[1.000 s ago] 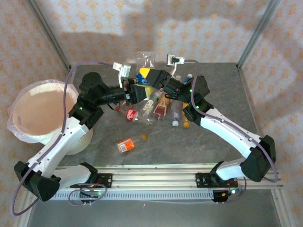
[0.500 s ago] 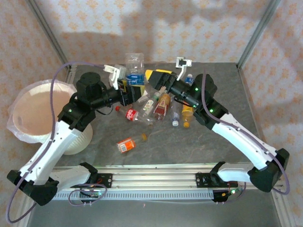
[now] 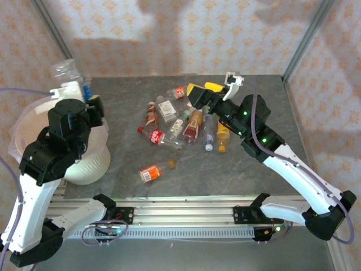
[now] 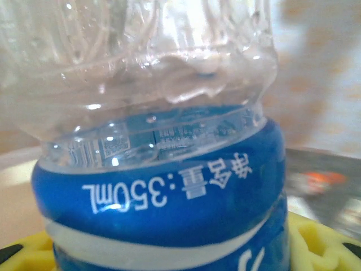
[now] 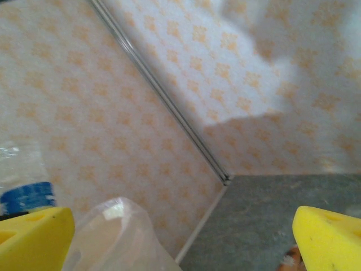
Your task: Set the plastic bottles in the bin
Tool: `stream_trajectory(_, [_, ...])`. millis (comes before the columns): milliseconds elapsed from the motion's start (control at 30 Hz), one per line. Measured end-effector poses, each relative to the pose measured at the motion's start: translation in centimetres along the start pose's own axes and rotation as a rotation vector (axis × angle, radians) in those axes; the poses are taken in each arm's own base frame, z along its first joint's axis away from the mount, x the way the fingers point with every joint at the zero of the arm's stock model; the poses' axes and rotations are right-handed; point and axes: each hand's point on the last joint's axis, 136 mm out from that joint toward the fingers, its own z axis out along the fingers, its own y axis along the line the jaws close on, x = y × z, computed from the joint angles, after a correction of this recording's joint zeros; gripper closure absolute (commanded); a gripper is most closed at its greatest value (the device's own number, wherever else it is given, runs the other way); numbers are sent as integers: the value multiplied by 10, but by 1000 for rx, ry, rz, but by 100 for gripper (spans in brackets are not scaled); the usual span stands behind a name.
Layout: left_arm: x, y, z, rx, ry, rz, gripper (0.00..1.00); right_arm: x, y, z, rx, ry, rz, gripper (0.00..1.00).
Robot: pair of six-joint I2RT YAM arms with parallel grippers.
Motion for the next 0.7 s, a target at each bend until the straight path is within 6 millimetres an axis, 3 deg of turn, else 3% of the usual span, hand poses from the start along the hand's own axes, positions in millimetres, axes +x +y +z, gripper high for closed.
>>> stream_trajectory(133, [18, 64, 5, -299, 57, 23, 63, 12, -9, 4, 28, 36, 1, 1])
stream_trajectory(233, [41, 98, 9, -454, 143, 35, 62, 16, -11, 5, 37, 50, -2, 1])
stream_trajectory(500, [94, 141, 24, -616, 351, -44, 62, 29, -23, 12, 97, 121, -24, 1])
stream_trajectory(700, [130, 165, 39, -717, 499, -41, 61, 26, -24, 11, 119, 130, -30, 1])
